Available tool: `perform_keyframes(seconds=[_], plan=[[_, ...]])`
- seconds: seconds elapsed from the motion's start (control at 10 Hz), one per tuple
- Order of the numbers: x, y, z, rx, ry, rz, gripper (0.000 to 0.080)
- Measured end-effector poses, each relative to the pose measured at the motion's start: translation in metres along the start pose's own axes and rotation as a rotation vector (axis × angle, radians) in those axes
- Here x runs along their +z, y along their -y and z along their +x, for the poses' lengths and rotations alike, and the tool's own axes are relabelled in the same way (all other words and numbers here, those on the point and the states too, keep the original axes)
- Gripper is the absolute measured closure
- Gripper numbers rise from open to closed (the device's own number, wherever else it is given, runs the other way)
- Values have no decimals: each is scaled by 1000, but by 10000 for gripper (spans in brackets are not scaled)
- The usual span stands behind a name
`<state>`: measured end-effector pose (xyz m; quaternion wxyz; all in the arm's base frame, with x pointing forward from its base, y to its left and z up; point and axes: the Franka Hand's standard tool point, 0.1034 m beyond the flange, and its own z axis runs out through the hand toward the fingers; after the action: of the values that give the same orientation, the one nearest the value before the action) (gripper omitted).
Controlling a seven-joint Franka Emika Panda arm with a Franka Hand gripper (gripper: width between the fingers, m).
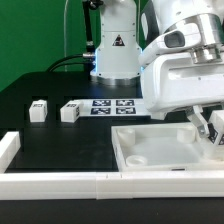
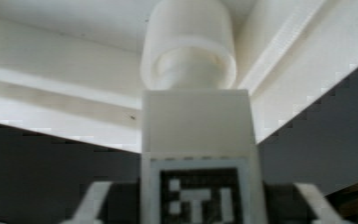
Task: Assemble one leg
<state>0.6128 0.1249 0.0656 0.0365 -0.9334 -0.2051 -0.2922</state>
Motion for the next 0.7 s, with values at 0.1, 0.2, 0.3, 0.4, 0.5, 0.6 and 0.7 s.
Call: perform_keyframes(seconds=[0.1,0.2,0.3,0.4,0.5,0.6,0.7], plan=[[0,0,0,0,1,0,322],[0,0,0,0,1,0,209],[0,0,-1,0,2,1,209],[0,0,-1,0,2,1,162],[0,0,-1,0,2,1,153],[0,0,-1,0,2,1,153],[0,0,-1,0,2,1,150]])
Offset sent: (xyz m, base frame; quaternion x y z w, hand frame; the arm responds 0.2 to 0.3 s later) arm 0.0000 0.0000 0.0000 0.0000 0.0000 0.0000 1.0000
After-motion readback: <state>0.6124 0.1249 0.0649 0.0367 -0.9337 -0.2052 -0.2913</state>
